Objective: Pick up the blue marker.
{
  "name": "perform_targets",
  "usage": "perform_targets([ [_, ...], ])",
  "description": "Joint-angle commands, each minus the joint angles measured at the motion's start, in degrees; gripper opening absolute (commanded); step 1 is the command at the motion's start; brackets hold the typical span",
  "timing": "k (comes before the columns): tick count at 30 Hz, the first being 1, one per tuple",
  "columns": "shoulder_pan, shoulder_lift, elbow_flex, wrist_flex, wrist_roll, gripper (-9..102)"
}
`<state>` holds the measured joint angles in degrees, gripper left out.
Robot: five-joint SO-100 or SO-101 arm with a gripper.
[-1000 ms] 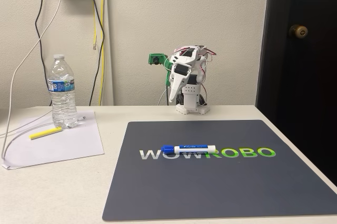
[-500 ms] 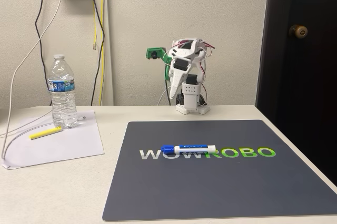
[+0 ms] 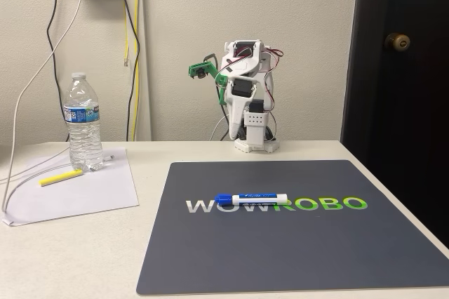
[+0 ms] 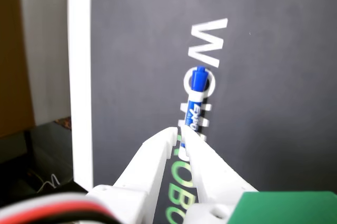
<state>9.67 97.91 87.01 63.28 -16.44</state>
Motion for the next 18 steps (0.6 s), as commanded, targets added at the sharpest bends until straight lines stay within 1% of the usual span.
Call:
perform_targets([
  [1,-1.32,-4.04,-8.44,3.60,-0.26,0],
  [10,-4.04,-11.43,-10.37,3.34,-1.14,0],
  [14,-5.19,-14.06,-12.04,4.83,-1.14,1],
  [18,-4.92,-14.94,-12.30,5.19,-0.97,16],
])
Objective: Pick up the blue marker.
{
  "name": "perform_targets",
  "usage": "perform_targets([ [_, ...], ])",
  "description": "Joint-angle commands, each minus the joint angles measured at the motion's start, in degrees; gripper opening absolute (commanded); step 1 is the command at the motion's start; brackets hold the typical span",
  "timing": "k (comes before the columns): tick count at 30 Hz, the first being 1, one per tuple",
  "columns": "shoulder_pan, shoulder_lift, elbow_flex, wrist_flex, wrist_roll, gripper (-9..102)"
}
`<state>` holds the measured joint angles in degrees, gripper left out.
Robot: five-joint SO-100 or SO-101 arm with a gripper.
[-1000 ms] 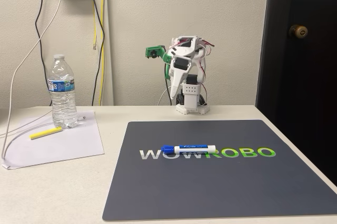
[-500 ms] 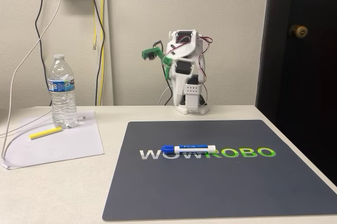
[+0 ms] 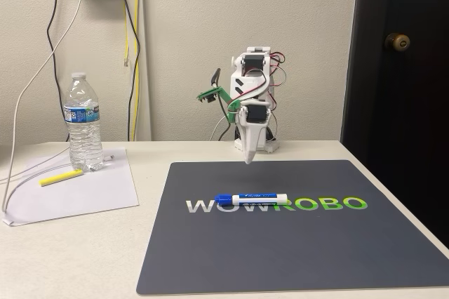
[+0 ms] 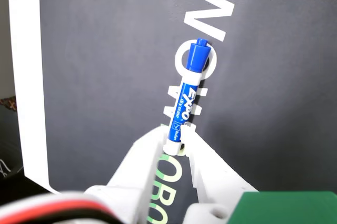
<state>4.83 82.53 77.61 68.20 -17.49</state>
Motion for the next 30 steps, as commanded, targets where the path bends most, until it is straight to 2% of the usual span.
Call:
perform_targets([
  [1,0.00,0.26,-2.90,0.44,0.00,20],
  [7,0.44,-2.81,-3.08,2.20,-0.70,29],
  [20,0.62,-20.83,-20.92,12.66,2.11,29],
  [30,0.62,-26.46,-26.63,13.80,2.55,29],
])
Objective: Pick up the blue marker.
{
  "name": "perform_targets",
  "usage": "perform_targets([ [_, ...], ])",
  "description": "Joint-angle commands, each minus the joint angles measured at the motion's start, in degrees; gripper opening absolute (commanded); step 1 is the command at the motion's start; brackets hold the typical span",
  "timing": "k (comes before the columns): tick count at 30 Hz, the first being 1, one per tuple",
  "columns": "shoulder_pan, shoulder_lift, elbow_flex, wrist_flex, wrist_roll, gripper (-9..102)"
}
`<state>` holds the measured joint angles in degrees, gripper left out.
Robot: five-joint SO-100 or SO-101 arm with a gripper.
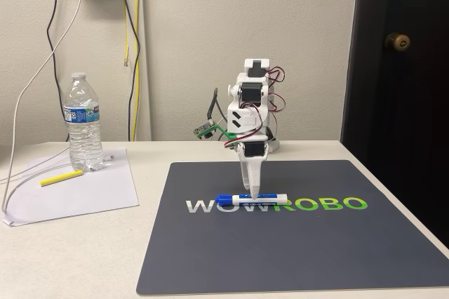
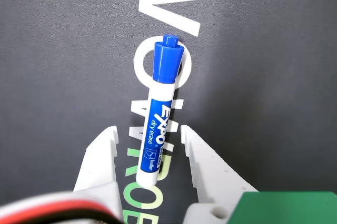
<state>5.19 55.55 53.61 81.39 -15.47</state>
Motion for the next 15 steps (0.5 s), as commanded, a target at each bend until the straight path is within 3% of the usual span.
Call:
perform_targets([
  [1,0.09,0.26,-2.64,0.88,0.53,29],
  [15,-0.26,-2.37,-2.64,1.23,0.97,26],
])
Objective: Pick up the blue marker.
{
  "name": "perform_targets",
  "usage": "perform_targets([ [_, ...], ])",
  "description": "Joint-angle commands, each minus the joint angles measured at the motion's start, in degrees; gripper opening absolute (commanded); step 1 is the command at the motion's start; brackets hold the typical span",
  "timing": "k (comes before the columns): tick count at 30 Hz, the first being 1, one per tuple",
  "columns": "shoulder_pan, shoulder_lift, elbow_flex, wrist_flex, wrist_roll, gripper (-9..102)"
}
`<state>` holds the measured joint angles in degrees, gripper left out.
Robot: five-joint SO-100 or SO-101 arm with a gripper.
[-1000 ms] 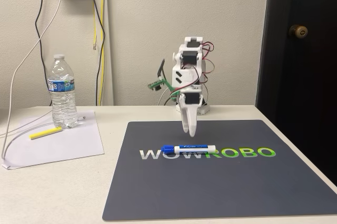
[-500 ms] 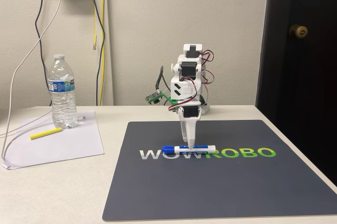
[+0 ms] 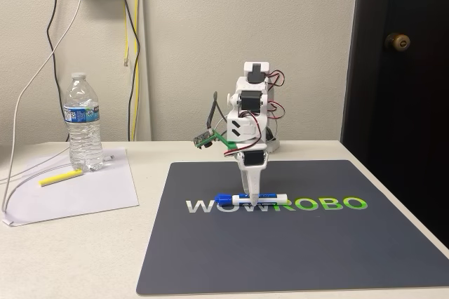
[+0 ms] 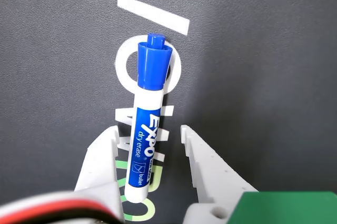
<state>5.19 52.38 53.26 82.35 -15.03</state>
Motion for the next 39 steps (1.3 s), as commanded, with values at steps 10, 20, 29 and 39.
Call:
perform_targets([
  [10,-1.05,-1.05,-2.29,-0.09,0.88,23],
  [20,-1.58,-1.49,-2.29,-0.97,1.49,11],
  [29,-1.76,-1.49,-2.29,-1.32,1.76,5],
  [39,-1.85,-1.14,-5.27,0.09,2.29,4],
])
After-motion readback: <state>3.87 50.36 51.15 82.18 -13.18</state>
